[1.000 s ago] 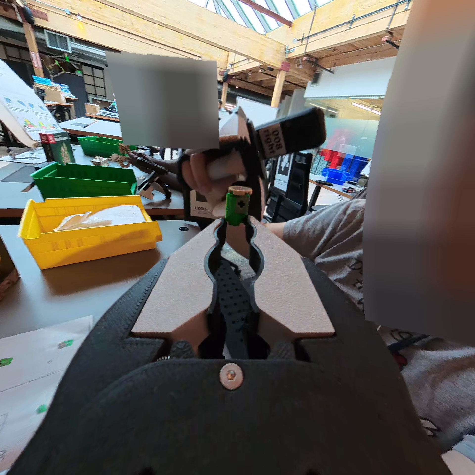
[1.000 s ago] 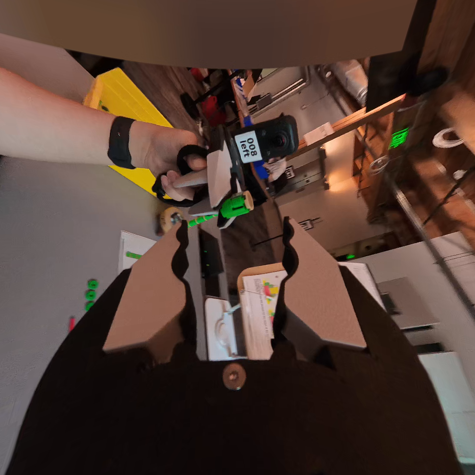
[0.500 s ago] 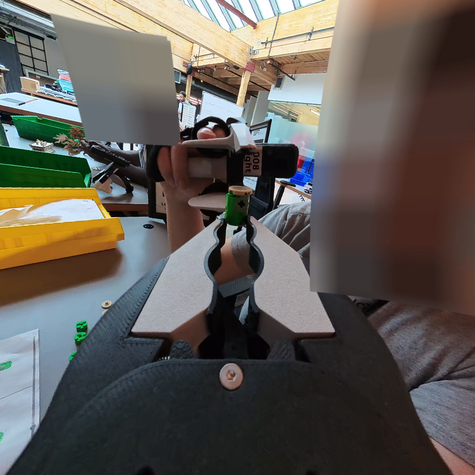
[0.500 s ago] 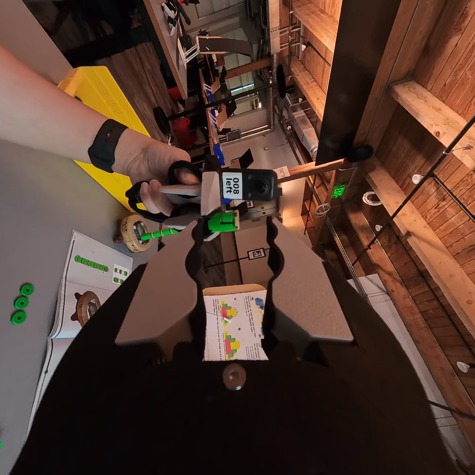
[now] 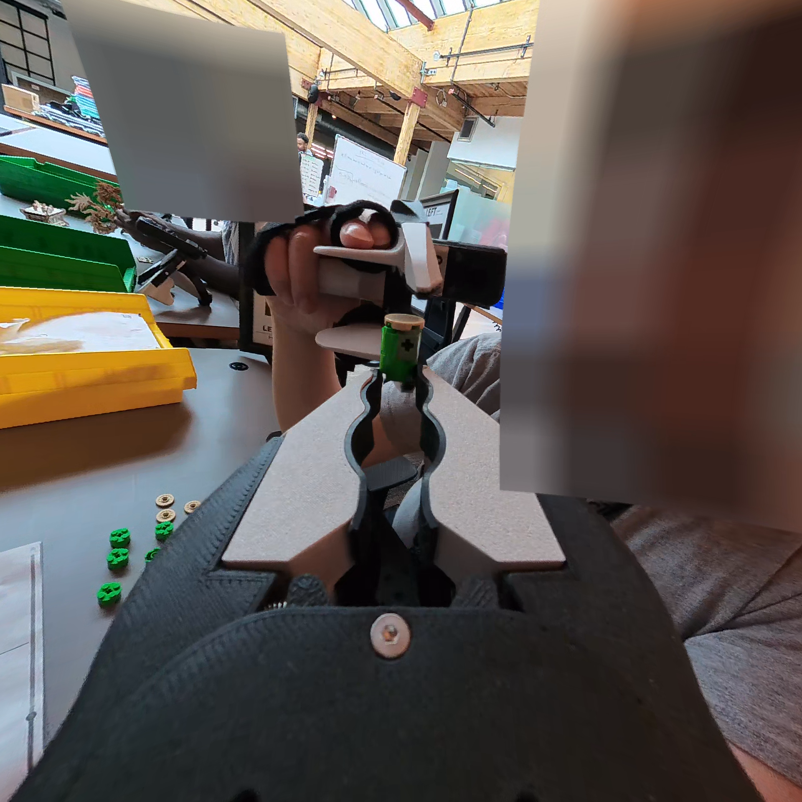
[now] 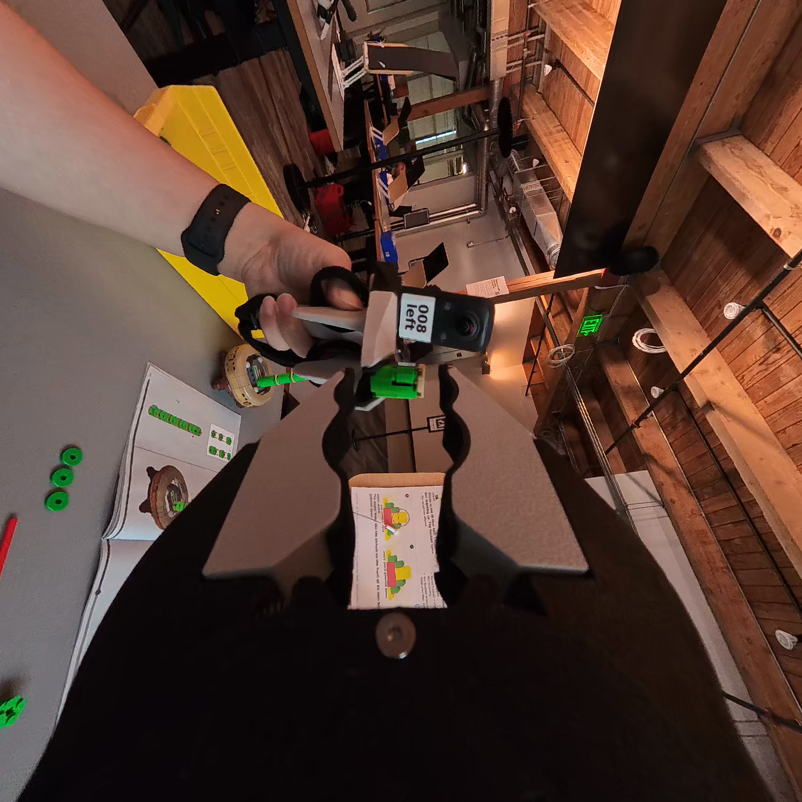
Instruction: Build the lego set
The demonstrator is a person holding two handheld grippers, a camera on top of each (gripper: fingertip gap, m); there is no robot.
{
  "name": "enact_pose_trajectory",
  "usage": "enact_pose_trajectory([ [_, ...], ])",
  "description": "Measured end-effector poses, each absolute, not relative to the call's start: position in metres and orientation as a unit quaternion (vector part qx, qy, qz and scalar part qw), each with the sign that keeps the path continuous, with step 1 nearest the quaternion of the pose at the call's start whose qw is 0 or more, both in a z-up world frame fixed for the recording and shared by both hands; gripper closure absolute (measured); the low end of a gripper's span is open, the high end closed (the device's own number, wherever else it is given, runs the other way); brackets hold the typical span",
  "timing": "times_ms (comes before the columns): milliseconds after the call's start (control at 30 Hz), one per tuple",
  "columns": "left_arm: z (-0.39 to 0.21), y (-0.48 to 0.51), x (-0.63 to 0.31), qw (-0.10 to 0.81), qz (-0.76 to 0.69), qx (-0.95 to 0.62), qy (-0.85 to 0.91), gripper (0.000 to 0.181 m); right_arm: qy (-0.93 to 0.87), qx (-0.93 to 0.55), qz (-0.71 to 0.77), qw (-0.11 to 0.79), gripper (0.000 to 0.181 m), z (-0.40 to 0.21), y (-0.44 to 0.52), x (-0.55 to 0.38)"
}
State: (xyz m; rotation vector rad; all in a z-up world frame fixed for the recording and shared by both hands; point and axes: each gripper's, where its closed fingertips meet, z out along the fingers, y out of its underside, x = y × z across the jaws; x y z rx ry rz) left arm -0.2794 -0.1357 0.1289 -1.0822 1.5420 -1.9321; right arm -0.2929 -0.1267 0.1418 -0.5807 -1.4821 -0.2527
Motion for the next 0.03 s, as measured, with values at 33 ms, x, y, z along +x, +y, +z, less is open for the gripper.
enact_pose_trajectory([
  [33,0.1291,-0.1363,-0.2794,0.218,-0.700,-0.391,0.557,0.167,-0.666,-0.262,-0.112,0.689,0.142,0.1403,-0.1267,-0.2939],
])
